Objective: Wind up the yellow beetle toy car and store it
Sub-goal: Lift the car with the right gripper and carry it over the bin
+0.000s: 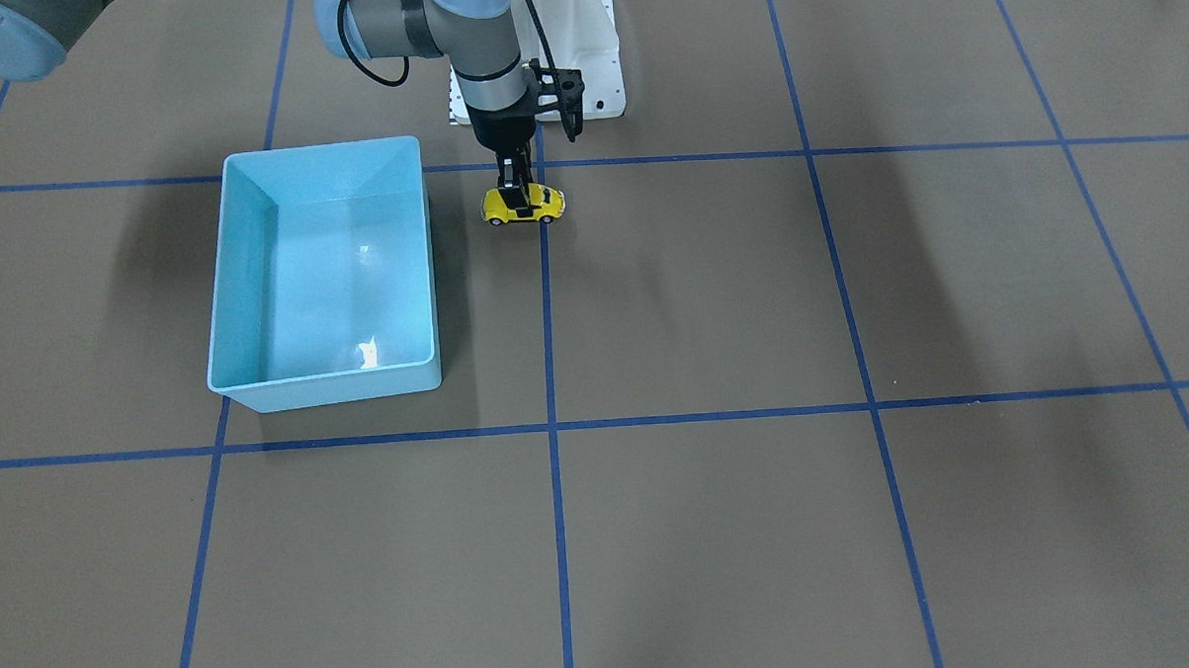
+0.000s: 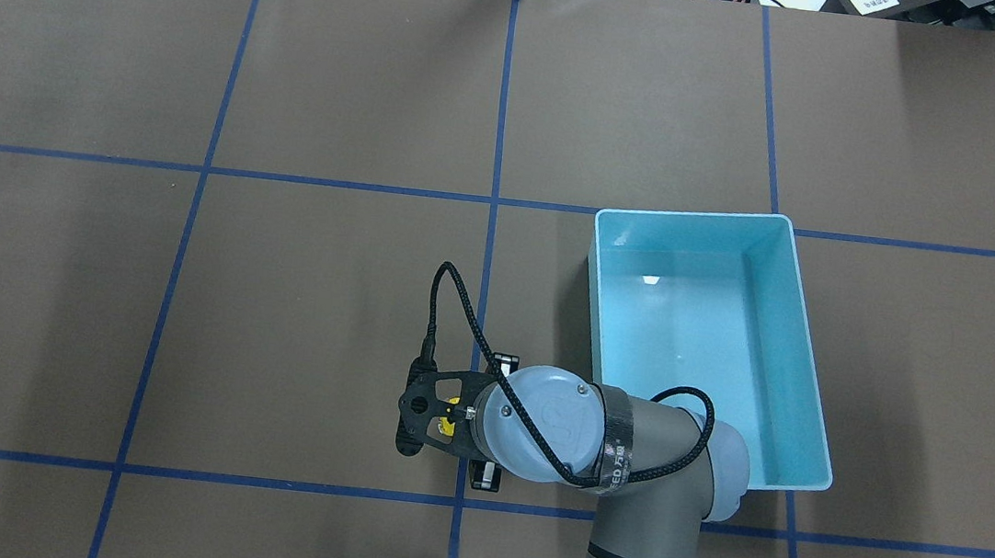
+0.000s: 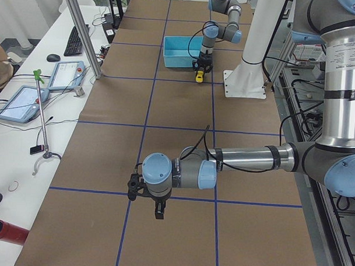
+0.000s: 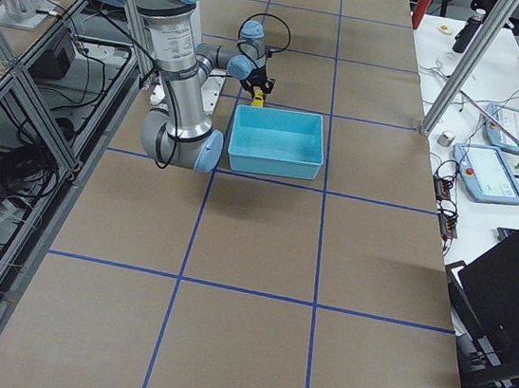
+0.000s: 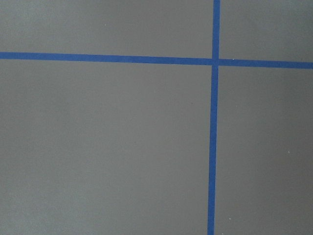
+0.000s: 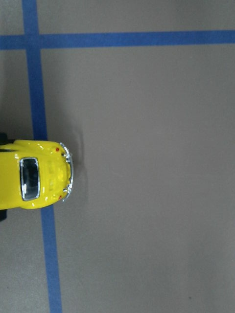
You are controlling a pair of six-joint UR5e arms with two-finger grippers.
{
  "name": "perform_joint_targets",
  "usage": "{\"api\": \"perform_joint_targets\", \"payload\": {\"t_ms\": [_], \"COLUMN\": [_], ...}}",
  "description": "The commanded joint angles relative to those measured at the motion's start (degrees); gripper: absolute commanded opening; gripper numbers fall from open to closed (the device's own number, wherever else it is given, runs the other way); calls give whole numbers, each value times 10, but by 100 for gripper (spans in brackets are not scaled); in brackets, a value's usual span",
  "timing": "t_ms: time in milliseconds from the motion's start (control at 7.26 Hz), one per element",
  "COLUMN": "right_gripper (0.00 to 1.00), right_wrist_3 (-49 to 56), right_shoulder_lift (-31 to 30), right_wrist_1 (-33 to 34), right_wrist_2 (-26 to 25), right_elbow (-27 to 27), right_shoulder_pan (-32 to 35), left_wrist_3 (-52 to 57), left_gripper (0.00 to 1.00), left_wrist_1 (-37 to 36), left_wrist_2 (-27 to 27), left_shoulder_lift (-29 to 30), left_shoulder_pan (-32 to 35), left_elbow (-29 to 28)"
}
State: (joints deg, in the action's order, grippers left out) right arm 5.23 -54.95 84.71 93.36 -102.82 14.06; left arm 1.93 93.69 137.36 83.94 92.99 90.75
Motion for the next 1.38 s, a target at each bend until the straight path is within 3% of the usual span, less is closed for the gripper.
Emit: {"api": "perform_joint_targets", "payload": {"t_ms": [0,276,551,827,965,1240], "right_gripper": [0,0,0,0,0,0], "right_wrist_3": [0,30,141,184,186,180], "right_shoulder_lift": [59,75,-26,-127,-161,-170], "right_wrist_1": [74,209,223,168,125,1], "right_wrist_2": [45,138,170,187,184,179], "right_elbow": [-48,-131,-208,-239,-227,-127], "right_shoulder_pan": [43,134,200,217,216,199], "left_wrist_3": [-2,0,0,0,0,0], "left_gripper": [100,100,100,100,100,100], "left_wrist_1": [0,0,0,0,0,0], "left_wrist_2": [0,0,0,0,-1,-1], "left_shoulder_lift": [0,0,0,0,0,0], "left_shoulder_pan": [0,0,0,0,0,0], "left_elbow": [-1,0,0,0,0,-1]}}
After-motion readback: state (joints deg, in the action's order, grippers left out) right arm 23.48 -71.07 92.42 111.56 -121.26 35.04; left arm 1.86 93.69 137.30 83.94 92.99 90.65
